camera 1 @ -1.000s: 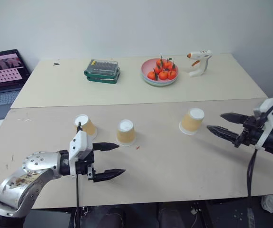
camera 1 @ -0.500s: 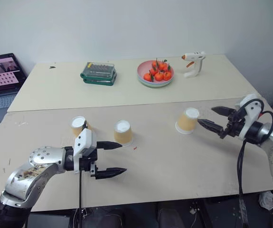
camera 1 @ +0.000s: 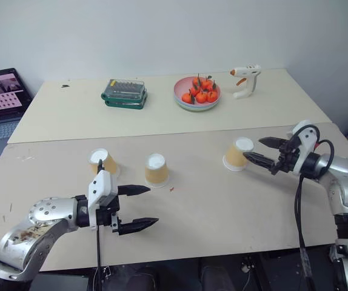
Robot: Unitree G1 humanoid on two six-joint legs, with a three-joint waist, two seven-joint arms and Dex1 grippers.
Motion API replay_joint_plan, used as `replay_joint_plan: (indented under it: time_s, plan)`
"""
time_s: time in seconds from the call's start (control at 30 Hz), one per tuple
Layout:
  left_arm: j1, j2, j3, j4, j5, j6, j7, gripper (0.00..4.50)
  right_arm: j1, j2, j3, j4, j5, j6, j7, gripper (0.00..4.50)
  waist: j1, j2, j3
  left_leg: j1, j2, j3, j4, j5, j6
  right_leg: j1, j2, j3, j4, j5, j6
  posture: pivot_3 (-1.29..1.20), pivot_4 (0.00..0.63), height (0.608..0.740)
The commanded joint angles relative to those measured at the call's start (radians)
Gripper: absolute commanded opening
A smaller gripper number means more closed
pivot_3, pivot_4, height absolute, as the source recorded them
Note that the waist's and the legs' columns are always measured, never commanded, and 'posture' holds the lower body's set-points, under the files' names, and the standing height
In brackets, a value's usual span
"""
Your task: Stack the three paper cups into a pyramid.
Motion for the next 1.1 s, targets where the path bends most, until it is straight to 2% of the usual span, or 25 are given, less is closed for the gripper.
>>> replay_joint_plan:
  time_s: [0.03,0.4,0.47,0.63,0.73,0.9,1.0,1.1]
  plan:
    - [0.009,0.014,0.040,-0.046,-0.025,0.005,0.008,4.50,-0.038,0.012,0.010,0.013,-0.013,-0.049,0.009,4.47,-0.001,0.000,0.000,0.000,0.000,0.000,0.000,0.000,0.000,0.000,0.000,0.000,0.000,0.000,0.000,0.00,0.150,0.725]
    - [0.020,0.019,0.062,-0.071,-0.042,0.028,0.034,4.50,-0.128,0.103,0.082,0.140,-0.052,-0.112,0.033,4.47,-0.001,0.000,0.000,0.000,0.001,0.001,0.000,0.000,0.000,0.000,0.002,0.001,-0.001,0.000,0.000,0.00,0.150,0.725]
    - [0.025,0.018,0.068,-0.079,-0.048,0.032,0.042,4.50,-0.161,0.118,0.091,0.192,-0.068,-0.134,0.026,4.07,-0.002,0.000,0.000,0.000,0.001,0.001,0.000,0.000,0.000,0.000,0.002,0.001,0.000,0.000,-0.001,0.00,0.150,0.725]
    - [0.054,0.007,0.100,-0.105,-0.070,0.045,0.089,4.50,-0.212,0.139,0.089,0.268,-0.085,-0.165,0.018,2.65,-0.001,0.000,0.000,0.000,0.002,0.001,0.000,0.000,0.000,-0.001,0.003,0.001,-0.001,0.001,-0.001,0.00,0.150,0.725]
    - [0.091,-0.004,0.142,-0.130,-0.094,0.059,0.123,4.50,-0.216,0.145,0.096,0.246,-0.077,-0.160,0.043,2.65,-0.002,0.000,0.000,0.000,0.002,0.001,0.000,-0.001,-0.001,-0.001,0.003,0.002,-0.001,0.001,-0.001,0.00,0.150,0.725]
    - [0.180,-0.008,0.207,-0.164,-0.105,0.062,0.149,4.50,-0.200,0.178,0.138,0.100,-0.013,-0.064,0.141,2.65,-0.006,0.000,0.000,0.000,0.004,0.002,0.000,-0.001,-0.001,-0.002,0.006,0.004,0.000,0.001,-0.002,0.00,0.150,0.725]
    - [0.232,-0.016,0.243,-0.177,-0.102,0.056,0.164,4.50,-0.203,0.207,0.217,0.015,0.003,-0.031,0.234,2.65,-0.007,0.000,0.000,0.001,0.006,0.002,0.000,-0.002,-0.002,-0.002,0.009,0.004,0.000,0.001,-0.002,0.00,0.150,0.725]
    - [0.242,-0.024,0.244,-0.184,-0.100,0.052,0.179,4.50,-0.239,0.232,0.259,0.036,-0.014,-0.045,0.275,2.65,-0.003,0.000,0.000,0.002,0.007,0.002,0.000,-0.002,-0.002,-0.001,0.010,0.004,0.000,0.001,-0.003,0.00,0.150,0.725]
